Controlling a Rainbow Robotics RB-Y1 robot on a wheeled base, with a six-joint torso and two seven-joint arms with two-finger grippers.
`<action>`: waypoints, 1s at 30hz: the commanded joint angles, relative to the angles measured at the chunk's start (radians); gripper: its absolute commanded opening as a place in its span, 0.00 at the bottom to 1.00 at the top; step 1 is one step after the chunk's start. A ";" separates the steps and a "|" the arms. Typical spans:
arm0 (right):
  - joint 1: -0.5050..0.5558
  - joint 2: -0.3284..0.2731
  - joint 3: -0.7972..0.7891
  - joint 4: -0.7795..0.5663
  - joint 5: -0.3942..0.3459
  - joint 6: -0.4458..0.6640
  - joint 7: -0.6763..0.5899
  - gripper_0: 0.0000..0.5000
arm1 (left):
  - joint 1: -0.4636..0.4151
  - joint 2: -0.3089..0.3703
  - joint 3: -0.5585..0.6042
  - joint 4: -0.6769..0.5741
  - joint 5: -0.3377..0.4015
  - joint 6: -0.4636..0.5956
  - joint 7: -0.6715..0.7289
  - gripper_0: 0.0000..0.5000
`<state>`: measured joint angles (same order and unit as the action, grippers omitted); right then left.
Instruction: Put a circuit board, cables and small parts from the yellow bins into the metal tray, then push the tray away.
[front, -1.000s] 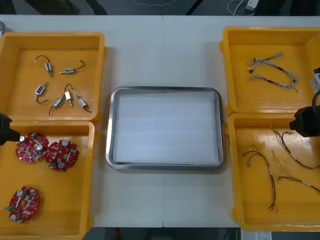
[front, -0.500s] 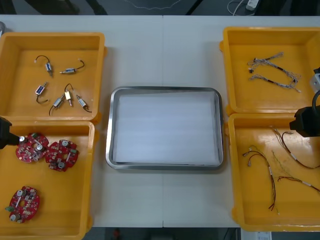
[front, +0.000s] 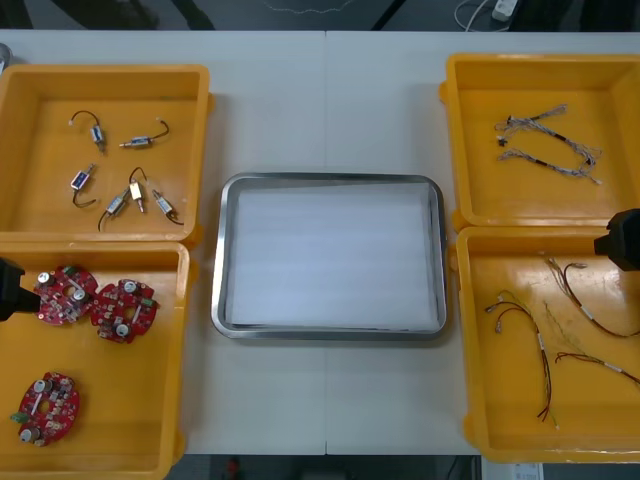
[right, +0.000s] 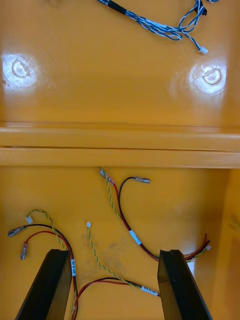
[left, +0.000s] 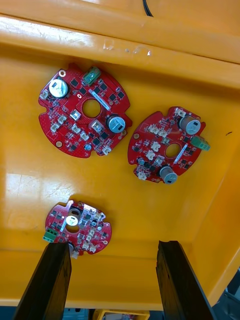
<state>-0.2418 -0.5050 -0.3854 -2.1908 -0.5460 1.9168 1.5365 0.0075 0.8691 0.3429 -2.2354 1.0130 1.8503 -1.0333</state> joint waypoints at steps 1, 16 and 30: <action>0.032 -0.043 -0.024 -0.044 -0.011 0.003 -0.010 1.00 | 0.127 0.073 0.034 -0.013 0.029 -0.109 -0.211 1.00; 0.174 -0.122 -0.023 -0.104 -0.085 0.003 0.051 1.00 | 0.402 0.114 0.067 -0.013 0.047 -0.444 -0.383 1.00; 0.371 -0.227 -0.050 -0.104 -0.227 -0.082 0.119 1.00 | 0.509 0.126 -0.010 0.043 0.025 -0.625 -0.416 1.00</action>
<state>0.0728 -0.6833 -0.4030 -2.2630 -0.7636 1.8692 1.5971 0.4897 0.9543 0.3684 -2.2161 1.0476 1.2594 -1.3717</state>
